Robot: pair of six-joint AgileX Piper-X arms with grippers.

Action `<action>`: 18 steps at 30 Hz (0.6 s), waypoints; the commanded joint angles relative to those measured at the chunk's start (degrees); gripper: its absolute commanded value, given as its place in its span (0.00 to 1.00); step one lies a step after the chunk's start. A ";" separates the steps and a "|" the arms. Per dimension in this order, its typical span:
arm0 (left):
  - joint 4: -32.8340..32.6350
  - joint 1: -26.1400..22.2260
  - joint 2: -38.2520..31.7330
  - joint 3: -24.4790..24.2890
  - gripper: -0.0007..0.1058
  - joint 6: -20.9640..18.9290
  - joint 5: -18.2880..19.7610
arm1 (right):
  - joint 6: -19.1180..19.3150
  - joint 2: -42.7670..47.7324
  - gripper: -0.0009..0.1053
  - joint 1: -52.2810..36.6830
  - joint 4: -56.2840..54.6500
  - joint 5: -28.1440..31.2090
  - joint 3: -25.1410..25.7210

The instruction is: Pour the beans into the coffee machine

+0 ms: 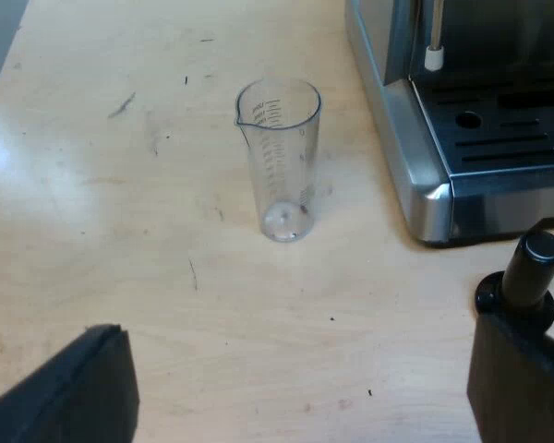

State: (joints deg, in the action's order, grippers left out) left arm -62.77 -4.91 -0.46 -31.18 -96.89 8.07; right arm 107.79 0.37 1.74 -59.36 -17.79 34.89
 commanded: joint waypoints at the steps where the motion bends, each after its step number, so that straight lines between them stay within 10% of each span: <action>1: 0.56 0.03 -2.55 -0.05 0.81 -0.16 -0.59 | 0.33 2.73 0.59 -0.24 0.02 0.09 -1.06; 18: 0.56 0.03 -2.55 -0.05 0.81 -0.16 -0.59 | 0.33 2.73 0.59 -0.24 -2.19 0.09 -3.68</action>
State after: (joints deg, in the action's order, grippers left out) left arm -62.77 -4.91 -0.46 -31.20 -96.89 8.07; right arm 107.79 0.37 1.74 -61.46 -17.35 31.01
